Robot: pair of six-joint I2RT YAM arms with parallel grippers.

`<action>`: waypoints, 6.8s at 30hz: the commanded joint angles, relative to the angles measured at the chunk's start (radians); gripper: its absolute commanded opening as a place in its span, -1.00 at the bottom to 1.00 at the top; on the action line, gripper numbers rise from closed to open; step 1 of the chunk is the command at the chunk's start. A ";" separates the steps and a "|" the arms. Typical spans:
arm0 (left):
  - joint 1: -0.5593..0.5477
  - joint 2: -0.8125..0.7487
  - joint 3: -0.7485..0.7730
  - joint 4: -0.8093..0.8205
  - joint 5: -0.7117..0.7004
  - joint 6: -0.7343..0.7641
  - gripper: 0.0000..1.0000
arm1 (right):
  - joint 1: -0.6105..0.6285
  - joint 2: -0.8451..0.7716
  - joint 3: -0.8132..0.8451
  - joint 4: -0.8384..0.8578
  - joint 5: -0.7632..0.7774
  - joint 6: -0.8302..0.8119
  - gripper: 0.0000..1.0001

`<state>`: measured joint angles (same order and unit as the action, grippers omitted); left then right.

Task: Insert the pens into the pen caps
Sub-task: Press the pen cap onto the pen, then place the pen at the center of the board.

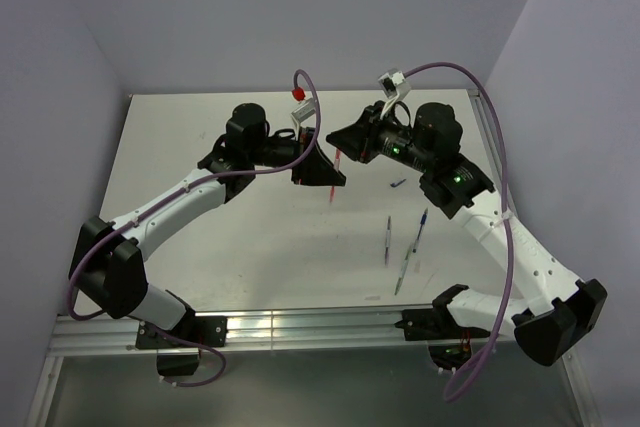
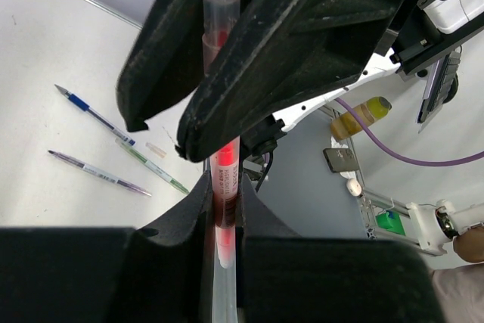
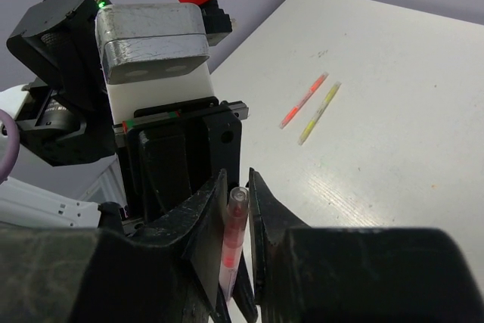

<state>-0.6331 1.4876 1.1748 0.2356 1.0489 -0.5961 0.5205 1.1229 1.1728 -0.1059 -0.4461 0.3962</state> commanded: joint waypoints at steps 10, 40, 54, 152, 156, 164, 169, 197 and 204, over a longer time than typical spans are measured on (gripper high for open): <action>-0.004 -0.016 0.052 0.004 -0.035 0.030 -0.99 | -0.002 0.009 0.067 -0.031 0.030 -0.014 -1.00; -0.016 -0.116 0.194 -0.196 -0.880 0.125 -0.99 | 0.196 0.144 0.268 -0.333 0.470 -0.077 -1.00; -0.123 -0.118 0.235 -0.200 -1.308 0.217 -0.99 | 0.272 0.231 0.379 -0.506 0.701 -0.023 -1.00; 0.259 0.531 0.215 -0.630 -1.365 -0.033 -0.92 | 0.013 0.066 0.128 -0.256 0.503 0.032 0.20; 0.259 0.551 0.233 -0.688 -1.403 -0.041 -0.85 | 0.010 0.072 0.126 -0.252 0.500 0.032 0.20; 0.259 0.574 0.235 -0.726 -1.419 -0.045 -0.70 | 0.006 0.075 0.123 -0.253 0.498 0.032 0.19; 0.259 0.579 0.237 -0.731 -1.414 -0.042 -0.59 | 0.004 0.071 0.120 -0.253 0.500 0.030 0.19; 0.265 0.499 0.270 -0.779 -1.399 -0.019 -0.38 | -0.004 0.075 0.117 -0.255 0.500 0.030 0.19; 0.265 0.433 0.256 -0.768 -1.391 0.008 -0.34 | -0.005 0.075 0.119 -0.262 0.515 0.030 0.19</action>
<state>-0.3733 2.0083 1.4189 -0.5220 -0.3531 -0.6201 0.5251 1.2007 1.2999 -0.3901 0.0498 0.4297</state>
